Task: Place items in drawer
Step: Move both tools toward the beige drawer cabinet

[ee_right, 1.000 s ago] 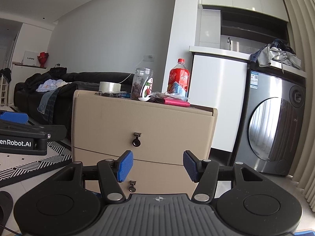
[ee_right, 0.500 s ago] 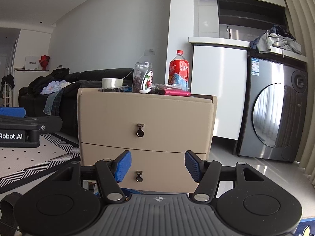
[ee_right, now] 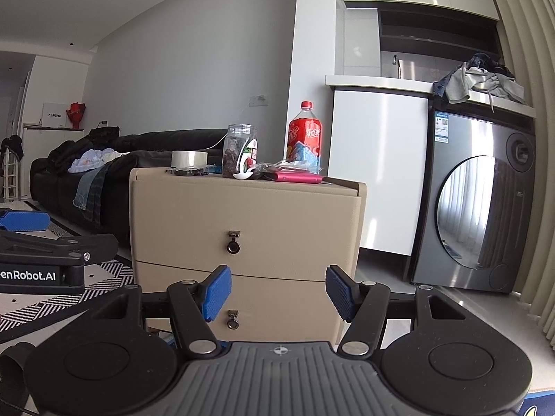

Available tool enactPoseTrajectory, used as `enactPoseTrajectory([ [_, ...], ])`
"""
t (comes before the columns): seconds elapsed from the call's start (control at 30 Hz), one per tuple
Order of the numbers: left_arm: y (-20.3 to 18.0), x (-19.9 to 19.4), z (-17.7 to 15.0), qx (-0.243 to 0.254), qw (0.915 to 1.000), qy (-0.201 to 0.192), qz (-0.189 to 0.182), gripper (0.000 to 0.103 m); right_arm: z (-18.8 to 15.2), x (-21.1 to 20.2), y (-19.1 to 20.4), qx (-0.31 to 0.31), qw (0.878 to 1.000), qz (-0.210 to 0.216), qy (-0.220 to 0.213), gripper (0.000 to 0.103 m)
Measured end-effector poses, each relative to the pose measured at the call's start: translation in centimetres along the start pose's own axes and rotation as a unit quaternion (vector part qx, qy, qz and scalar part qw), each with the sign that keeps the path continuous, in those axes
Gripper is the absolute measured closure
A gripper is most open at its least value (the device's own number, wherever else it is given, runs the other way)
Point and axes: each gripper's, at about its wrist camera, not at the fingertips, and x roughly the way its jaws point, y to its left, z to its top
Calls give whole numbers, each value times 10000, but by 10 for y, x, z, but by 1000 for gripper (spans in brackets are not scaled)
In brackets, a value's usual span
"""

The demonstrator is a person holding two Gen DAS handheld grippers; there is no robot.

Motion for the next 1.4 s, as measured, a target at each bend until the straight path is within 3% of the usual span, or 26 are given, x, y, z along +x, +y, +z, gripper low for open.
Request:
enactPoseTrajectory([
  [0.7, 3, 4, 7, 5, 10000, -7, 57, 0, 3, 11, -3, -4, 10000, -9, 7, 39],
  [1.4, 10, 36, 1, 86, 9999, 84, 42, 0, 7, 53, 0, 182, 9998, -5, 88, 39],
])
